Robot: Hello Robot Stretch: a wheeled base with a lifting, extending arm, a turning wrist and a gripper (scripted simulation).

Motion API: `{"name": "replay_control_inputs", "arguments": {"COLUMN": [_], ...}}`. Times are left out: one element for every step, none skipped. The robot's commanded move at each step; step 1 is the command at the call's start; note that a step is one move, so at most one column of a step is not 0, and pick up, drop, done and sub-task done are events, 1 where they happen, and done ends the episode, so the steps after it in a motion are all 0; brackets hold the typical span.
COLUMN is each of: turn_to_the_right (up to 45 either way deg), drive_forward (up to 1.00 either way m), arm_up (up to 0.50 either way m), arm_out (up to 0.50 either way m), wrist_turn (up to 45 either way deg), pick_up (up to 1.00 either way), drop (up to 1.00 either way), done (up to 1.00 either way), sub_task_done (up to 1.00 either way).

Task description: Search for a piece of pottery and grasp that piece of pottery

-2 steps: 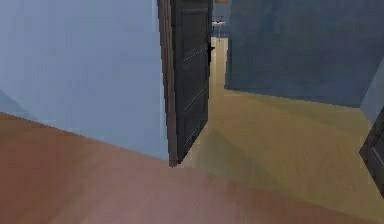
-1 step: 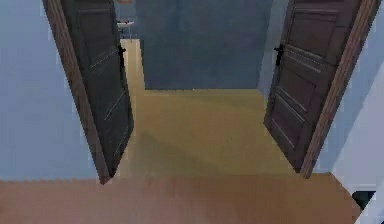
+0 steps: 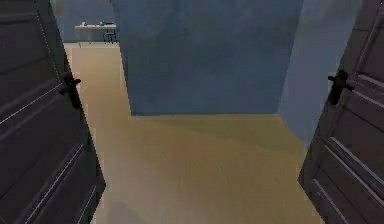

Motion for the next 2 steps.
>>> {"name": "replay_control_inputs", "arguments": {"turn_to_the_right": [0.0, 9.0], "drive_forward": [1.00, 0.00], "arm_up": [0.00, 0.00], "arm_out": [0.00, 0.00], "wrist_turn": [0.0, 0.0], "pick_up": [0.00, 0.00], "drop": [0.00, 0.00], "done": [0.00, 0.00], "sub_task_done": [0.00, 0.00]}}
